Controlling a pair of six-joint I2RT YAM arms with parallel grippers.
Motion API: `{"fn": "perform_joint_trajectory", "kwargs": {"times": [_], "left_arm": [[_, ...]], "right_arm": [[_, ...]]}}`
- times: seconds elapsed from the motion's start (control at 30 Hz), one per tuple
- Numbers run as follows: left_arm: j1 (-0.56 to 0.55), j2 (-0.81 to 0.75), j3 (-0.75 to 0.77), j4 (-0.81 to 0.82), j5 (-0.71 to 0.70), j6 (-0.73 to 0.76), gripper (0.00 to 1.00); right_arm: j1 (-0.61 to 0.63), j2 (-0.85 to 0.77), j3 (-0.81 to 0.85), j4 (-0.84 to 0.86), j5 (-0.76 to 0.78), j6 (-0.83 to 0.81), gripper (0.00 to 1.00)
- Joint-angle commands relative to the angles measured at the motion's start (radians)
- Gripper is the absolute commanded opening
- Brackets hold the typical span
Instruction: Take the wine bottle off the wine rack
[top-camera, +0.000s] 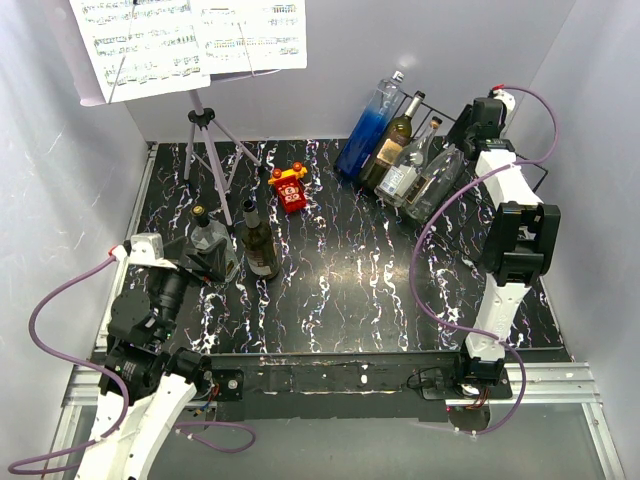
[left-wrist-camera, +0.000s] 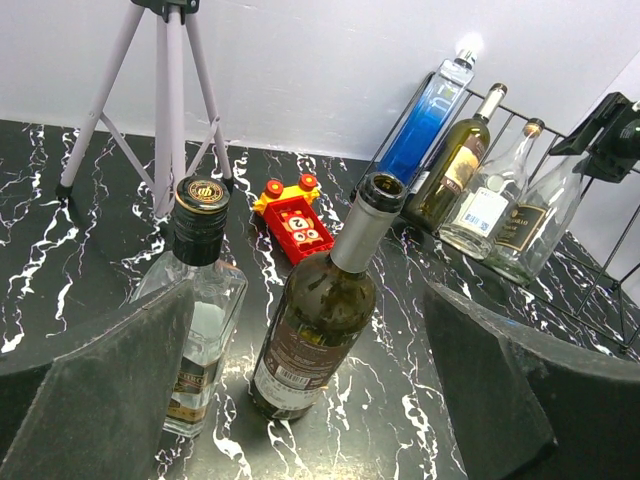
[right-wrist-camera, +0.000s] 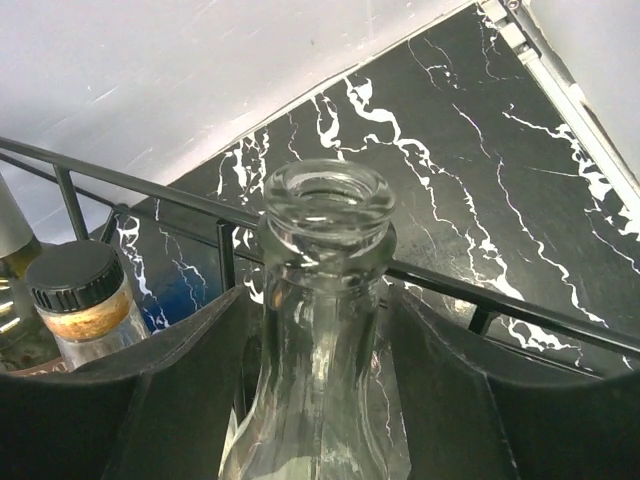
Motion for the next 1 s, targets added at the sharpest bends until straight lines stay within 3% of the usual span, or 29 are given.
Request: {"fn": "perform_joint_trajectory", "kwargs": {"times": [0.0, 0.37, 0.53, 0.77, 0.97], "left_arm": [[0.0, 0.025, 0.007, 0.005, -0.013, 0.015, 0.98], [0.0, 0.042, 0.006, 0.009, -0.03, 0.018, 0.98], [0.0, 0.048, 0.006, 0.009, -0.025, 0.018, 0.98], [0.0, 0.051, 0.006, 0.011, -0.017, 0.02, 0.98], [0.0, 0.047, 0.004, 0.014, -0.014, 0.02, 0.98]], "right_arm": [[-0.032, 0.024, 0.023, 0.103, -0.053, 0.012, 0.65], [-0.075, 0.01, -0.159, 0.381, -0.235, 0.029, 0.34], [-0.085, -0.025, -0.239, 0.5, -0.277, 0.017, 0.01], [-0.089, -0.085, -0.333, 0.661, -0.324, 0.035, 0.01], [-0.089, -0.139, -0.37, 0.721, -0.275, 0.021, 0.01]]}}
